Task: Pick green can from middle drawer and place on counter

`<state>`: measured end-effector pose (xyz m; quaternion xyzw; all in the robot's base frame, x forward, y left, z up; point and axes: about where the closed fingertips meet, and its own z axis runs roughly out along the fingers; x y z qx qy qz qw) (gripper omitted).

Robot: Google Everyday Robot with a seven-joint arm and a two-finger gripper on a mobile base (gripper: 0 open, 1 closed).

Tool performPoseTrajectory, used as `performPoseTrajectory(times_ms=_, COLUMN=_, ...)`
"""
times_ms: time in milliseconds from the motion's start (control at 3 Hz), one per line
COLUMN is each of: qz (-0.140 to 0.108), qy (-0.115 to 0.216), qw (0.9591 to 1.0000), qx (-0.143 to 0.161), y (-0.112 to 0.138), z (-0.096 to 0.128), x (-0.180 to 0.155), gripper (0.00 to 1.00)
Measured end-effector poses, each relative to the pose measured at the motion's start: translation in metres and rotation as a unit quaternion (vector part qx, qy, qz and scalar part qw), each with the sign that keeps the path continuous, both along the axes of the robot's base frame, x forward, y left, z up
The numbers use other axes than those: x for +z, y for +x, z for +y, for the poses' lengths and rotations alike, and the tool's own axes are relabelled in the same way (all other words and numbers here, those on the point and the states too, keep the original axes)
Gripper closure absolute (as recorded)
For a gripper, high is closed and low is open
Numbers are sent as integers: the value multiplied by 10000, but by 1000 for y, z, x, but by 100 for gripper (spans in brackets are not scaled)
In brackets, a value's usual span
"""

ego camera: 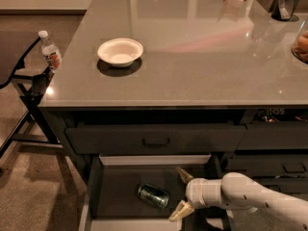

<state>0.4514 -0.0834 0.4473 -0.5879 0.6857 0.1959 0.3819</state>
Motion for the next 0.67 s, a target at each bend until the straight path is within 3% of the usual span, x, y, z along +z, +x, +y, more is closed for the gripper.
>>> performPoseTrajectory(times_ms=333, qz=59, qy=102, qw=9972, qx=744, y=-19, z=9, x=-15, gripper=0)
performPoseTrajectory(times_ms=667, qz=100, qy=133, qw=9963, qx=844, y=-24, z=11, x=-15, gripper=0)
